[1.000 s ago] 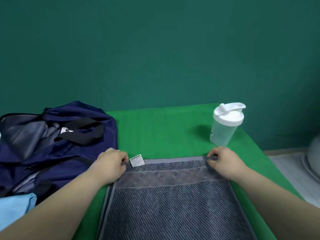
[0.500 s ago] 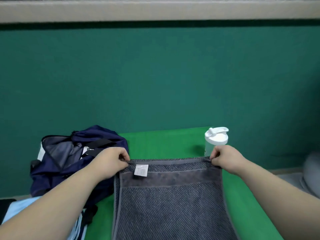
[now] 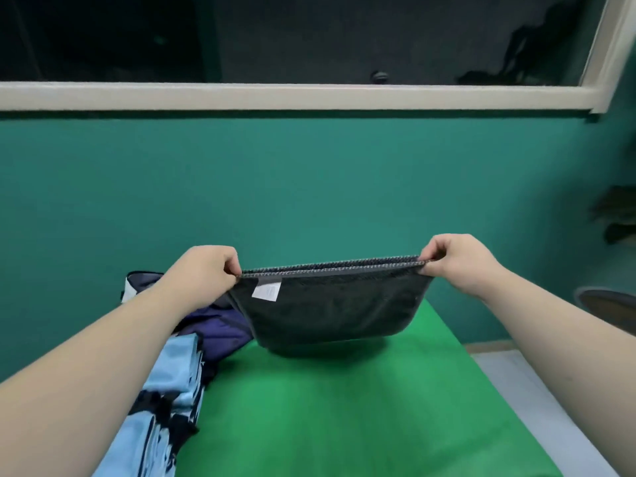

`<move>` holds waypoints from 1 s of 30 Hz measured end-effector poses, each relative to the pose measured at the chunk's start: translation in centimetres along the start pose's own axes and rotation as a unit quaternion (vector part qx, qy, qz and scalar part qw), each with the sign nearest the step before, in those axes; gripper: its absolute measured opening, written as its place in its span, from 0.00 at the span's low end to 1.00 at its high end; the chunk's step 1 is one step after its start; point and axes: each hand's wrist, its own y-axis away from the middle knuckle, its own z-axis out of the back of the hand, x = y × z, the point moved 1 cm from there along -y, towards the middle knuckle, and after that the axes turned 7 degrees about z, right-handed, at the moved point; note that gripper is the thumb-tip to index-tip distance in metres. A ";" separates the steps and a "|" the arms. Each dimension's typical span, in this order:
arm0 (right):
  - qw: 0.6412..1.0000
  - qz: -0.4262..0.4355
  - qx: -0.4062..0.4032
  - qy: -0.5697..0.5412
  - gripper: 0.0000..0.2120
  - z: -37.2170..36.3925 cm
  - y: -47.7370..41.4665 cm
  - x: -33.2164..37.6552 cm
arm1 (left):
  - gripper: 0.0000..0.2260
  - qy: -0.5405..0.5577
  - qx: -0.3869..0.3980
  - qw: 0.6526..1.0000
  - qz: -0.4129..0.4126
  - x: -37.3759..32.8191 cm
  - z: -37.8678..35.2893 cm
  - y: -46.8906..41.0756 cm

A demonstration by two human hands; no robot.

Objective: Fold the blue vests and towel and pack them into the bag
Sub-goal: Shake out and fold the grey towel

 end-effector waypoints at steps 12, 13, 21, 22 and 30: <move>0.967 -0.085 0.241 -0.006 0.14 -8.3 16.8 -9.3 | 0.18 0.005 0.190 0.982 -0.018 4.9 -13.3 16.2; 0.962 -0.090 0.260 -0.007 0.12 -8.6 17.1 -9.8 | 0.19 -0.003 0.214 0.977 -0.018 5.1 -13.9 16.8; 0.958 -0.167 0.184 -0.142 0.09 -11.4 13.8 -10.9 | 0.22 0.051 0.212 0.975 0.036 5.8 -15.8 12.7; 0.959 -0.175 0.168 -0.147 0.09 -12.0 12.9 -11.1 | 0.23 0.059 0.203 0.977 0.042 5.8 -16.1 11.7; 0.966 -0.220 0.106 -0.089 0.08 -17.3 6.5 -14.3 | 0.22 0.065 0.165 0.982 0.066 6.0 -20.9 3.6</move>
